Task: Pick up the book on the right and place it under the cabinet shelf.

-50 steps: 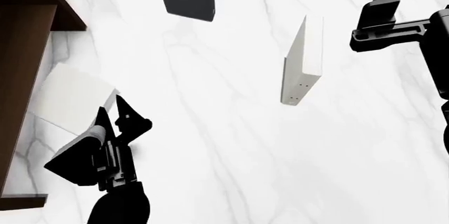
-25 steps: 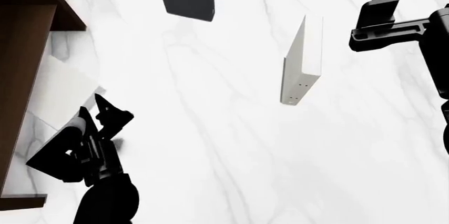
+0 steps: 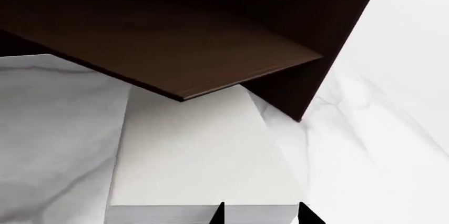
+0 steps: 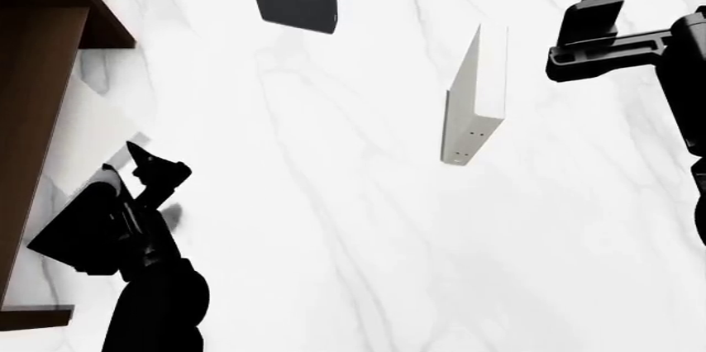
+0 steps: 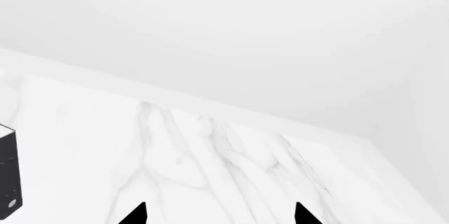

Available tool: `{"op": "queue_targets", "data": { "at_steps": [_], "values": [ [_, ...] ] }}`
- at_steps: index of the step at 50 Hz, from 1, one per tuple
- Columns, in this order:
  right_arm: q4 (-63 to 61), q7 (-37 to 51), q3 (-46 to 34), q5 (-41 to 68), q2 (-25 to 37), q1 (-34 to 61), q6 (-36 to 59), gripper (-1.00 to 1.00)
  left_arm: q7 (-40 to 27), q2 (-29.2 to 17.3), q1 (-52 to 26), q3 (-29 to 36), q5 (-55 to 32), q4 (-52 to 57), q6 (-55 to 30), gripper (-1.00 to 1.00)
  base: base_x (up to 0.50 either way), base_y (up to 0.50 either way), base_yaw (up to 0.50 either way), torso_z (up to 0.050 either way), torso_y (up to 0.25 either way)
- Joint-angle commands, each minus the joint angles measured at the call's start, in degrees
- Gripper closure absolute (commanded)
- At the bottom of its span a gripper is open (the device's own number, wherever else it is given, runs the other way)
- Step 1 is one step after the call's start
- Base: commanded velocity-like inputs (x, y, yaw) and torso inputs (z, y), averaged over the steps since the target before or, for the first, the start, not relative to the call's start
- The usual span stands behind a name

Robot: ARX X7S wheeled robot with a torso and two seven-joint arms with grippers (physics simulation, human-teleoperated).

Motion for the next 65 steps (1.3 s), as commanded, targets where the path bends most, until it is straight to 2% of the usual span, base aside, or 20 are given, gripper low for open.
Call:
{"op": "queue_targets", "data": {
  "at_steps": [1,21,40,55,65],
  "values": [
    [-0.2,0.1,-0.1,0.2,-0.1,0.6,0.4,-1.00,1.6,-2.4,-1.3,-6.0,-18.0,-19.9,-0.1,-1.00,0.00,0.00,0.01,-0.010,0.000],
    [0.0,-0.2,-0.2,0.4,-0.2,1.3,0.9,-1.00,2.0,-2.4,-5.9,-6.2,-16.8,-24.8,-0.9,-1.00,0.00,0.00,0.01,-0.003,-0.007],
    [-0.2,0.0,-0.3,0.4,-0.2,1.3,1.2,-1.00,6.1,-0.6,-11.7,-6.6,-16.0,-35.6,0.0,-1.00,0.00,0.00,0.01,-0.003,-0.008],
    [-0.2,0.1,-0.2,0.6,-0.2,1.2,1.2,-1.00,4.4,-1.1,-12.9,-6.7,-14.8,-37.2,0.1,-1.00,0.00,0.01,0.01,-0.004,-0.010],
    [0.0,0.1,-0.6,0.4,-0.7,1.7,1.5,-1.00,8.7,0.1,-16.7,-8.3,-15.2,-47.6,2.7,-1.00,0.00,0.01,0.01,-0.004,-0.009]
  ]
}}
